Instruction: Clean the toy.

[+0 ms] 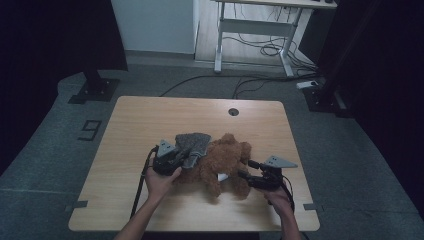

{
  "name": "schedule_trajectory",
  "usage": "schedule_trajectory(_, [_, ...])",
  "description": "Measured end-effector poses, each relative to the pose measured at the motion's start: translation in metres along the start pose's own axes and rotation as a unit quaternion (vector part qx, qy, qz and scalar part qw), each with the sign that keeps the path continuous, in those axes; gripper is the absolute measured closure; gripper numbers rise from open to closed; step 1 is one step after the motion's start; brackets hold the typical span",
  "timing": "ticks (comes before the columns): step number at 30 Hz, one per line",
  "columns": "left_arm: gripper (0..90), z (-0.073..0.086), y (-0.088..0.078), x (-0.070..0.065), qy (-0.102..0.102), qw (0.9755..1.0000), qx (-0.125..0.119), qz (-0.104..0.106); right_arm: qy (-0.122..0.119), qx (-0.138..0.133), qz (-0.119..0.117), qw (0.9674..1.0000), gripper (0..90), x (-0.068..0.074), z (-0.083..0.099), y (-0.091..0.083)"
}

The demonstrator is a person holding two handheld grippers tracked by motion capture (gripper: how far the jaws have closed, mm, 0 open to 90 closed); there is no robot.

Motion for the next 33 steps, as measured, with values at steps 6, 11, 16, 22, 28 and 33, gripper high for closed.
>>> schedule_trajectory(6, [80.0, 0.007, -0.009, -0.008, -0.005, 0.9998, -0.017, 0.005, 0.013, -0.002, -0.009, 0.9999, 22.6, 0.011, -0.002, 0.019])
schedule_trajectory(11, [80.1, 0.009, -0.016, -0.008, -0.005, 0.9998, -0.016, 0.009, 0.024, -0.004, -0.017, 0.9996, 34.8, 0.021, 0.002, 0.037])
schedule_trajectory(16, [80.1, 0.013, -0.026, -0.005, -0.017, 0.9996, -0.013, 0.019, 0.005, 0.016, -0.005, 0.9998, 53.8, 0.025, 0.018, 0.044])
schedule_trajectory(22, [80.9, -0.011, -0.032, -0.017, 0.011, 0.9996, -0.021, 0.017, -0.012, 0.026, -0.009, 0.9995, 59.9, 0.025, 0.022, 0.041])
schedule_trajectory(28, [80.7, -0.041, -0.008, -0.053, 0.019, 0.9978, -0.025, 0.059, -0.014, 0.027, -0.012, 0.9995, 60.5, 0.024, 0.025, 0.041])
schedule_trajectory(33, [80.4, -0.047, 0.026, -0.093, 0.029, 0.9959, -0.006, 0.085, -0.009, 0.022, -0.009, 0.9997, 60.7, 0.023, 0.025, 0.04])
Point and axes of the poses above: each handheld gripper's, and its own axes: y roughly forward along the jaws, z roughly out of its underside, x roughly to its left, the point moved 7 cm from there along y, roughly forward along the jaws, and after that the axes turned 14 degrees about -x, right-handed, at the moved point
